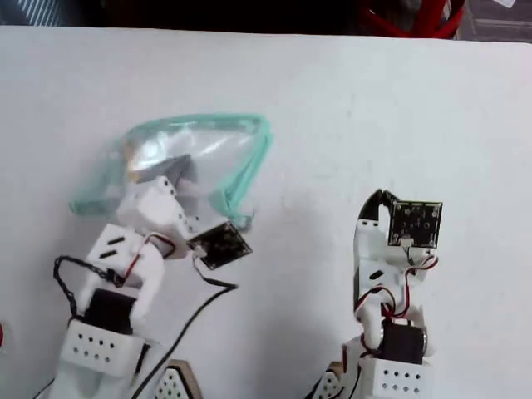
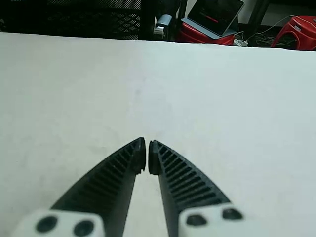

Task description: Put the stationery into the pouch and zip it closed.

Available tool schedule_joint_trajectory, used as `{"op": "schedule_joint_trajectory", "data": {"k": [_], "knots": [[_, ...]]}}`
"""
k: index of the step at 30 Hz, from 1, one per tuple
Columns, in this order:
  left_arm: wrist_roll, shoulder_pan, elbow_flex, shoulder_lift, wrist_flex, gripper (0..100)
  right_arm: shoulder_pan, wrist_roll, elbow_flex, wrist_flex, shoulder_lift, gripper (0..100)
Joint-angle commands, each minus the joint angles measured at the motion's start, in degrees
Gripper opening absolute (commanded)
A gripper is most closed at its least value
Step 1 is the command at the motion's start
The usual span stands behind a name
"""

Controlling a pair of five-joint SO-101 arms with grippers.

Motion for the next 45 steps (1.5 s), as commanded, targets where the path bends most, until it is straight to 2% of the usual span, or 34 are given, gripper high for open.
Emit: {"op": "schedule_joint_trajectory", "data": {"k": [1, 7, 13, 22, 25, 27, 29, 34, 40, 43, 45], "knots": [[2.55, 4.53, -8.35, 6.99, 3.78, 5, 0.75, -0.35, -0.26, -1.36, -0.22, 2.1], [10.99, 9.36, -25.58, 33.54, 7.03, 5, 0.75, -0.35, 0.35, -1.36, -0.22, 2.1], [11.69, 14.02, -36.31, 51.12, 6.59, 5, 0.75, -0.35, 1.14, -1.45, -0.22, 2.1], [11.87, 10.77, -48.88, 72.31, 5.71, 6, 0.75, -0.35, 1.14, -1.45, -0.22, 2.1], [17.93, 11.12, -49.14, 73.27, 5.98, 13, 0.75, -0.35, 1.14, -1.45, -0.22, 2.1], [24.00, 11.56, -50.37, 73.01, 8.53, 18, 0.75, -0.35, 1.41, -2.33, -0.22, 2.1], [26.37, 13.41, -51.43, 71.78, 12.66, 19, 1.01, -0.18, 2.55, -4.09, -0.22, 2.1], [26.37, 19.47, -51.25, 68.18, 20.75, 19, 1.45, 3.16, 5.27, -8.75, -0.22, 2.1], [23.65, 24.31, -50.64, 67.56, 29.01, 19, 1.63, 3.52, 5.27, -8.57, -0.22, 2.1], [21.27, 25.01, -45.98, 67.56, 26.29, 19, 1.63, 3.52, 5.27, -8.48, -0.22, 2.1], [18.73, 23.08, -44.31, 67.56, 23.56, 19, 1.63, 3.60, 5.27, -8.48, -0.22, 2.1]]}}
